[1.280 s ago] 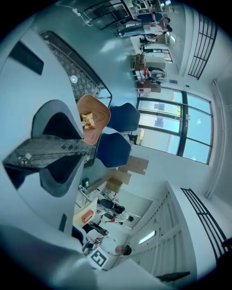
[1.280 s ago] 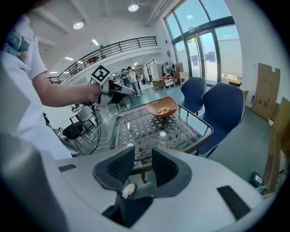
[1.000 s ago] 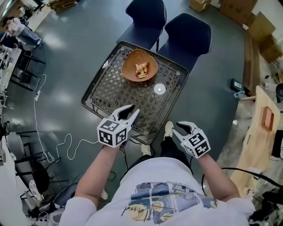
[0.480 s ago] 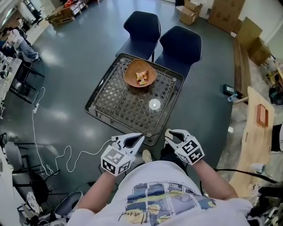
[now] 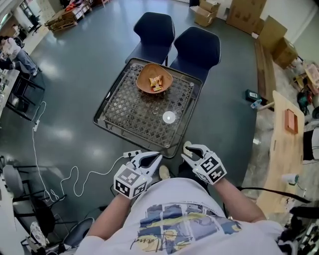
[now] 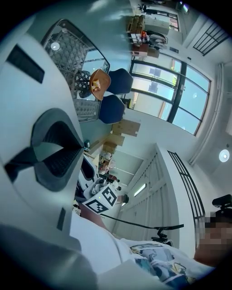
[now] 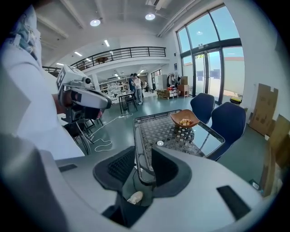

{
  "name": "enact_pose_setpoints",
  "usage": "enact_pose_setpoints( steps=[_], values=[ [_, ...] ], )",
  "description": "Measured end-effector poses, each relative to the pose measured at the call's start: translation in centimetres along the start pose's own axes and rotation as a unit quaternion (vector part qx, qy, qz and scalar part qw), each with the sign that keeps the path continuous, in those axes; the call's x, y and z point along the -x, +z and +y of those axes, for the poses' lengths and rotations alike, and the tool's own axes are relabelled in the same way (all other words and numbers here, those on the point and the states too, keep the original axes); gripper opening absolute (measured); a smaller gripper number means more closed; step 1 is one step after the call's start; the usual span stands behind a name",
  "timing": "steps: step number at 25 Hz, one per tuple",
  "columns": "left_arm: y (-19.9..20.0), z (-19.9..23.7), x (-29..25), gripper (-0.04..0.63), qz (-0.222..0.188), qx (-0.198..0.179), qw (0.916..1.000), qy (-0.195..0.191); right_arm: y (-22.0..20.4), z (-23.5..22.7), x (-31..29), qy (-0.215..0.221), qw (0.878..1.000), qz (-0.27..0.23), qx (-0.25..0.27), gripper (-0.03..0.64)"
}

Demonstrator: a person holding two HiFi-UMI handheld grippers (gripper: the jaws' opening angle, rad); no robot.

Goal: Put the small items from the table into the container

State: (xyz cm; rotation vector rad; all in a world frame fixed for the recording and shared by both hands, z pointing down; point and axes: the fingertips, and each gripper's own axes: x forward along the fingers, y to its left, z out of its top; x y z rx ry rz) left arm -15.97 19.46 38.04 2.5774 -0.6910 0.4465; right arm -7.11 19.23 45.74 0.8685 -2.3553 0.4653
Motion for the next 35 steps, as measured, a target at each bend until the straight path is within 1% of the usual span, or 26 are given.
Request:
enact_pose_setpoints(
  steps=[4,8,12,16,19,28,31,35],
  values=[
    [-0.3,-0.1,0.1,0.009,-0.004,0.004,1.0,0.0,0.3,0.8,0.0,0.006,1.0,-0.005,0.007,0.121],
    [-0.4,0.8,1.0,0.009,-0.01,0.011,0.9999,0.005,0.9,1.5,-1.1,0.011,1.0,-0.003,0.019,0.115],
    [-1.5,2.4,2.2,0.009,-0.005,0.021,0.9995,0.021,1.7,2.1,-2.7,0.022,0.999,0.004,0.031,0.086],
    [-2.0,3.0,2.3,0.009,0.003,0.023,0.9993,0.029,2.2,2.3,-3.2,0.031,0.999,0.009,0.037,0.078],
    [-1.9,2.8,1.1,0.009,0.011,0.012,0.9997,0.019,2.1,1.8,-3.0,0.025,0.999,0.008,0.031,0.078],
    [-0.8,3.6,-2.1,0.009,0.021,-0.003,0.9996,-0.021,2.2,-0.5,-3.2,-0.002,1.0,0.006,0.013,0.078],
    [-0.5,3.7,-2.7,0.009,0.025,-0.005,0.9993,-0.028,2.4,-1.3,-2.8,-0.011,1.0,0.013,0.015,0.077],
    [-0.2,3.9,-3.5,0.009,0.037,-0.009,0.9987,-0.034,2.1,-2.1,-2.5,-0.017,1.0,0.01,0.0,0.078]
  ],
)
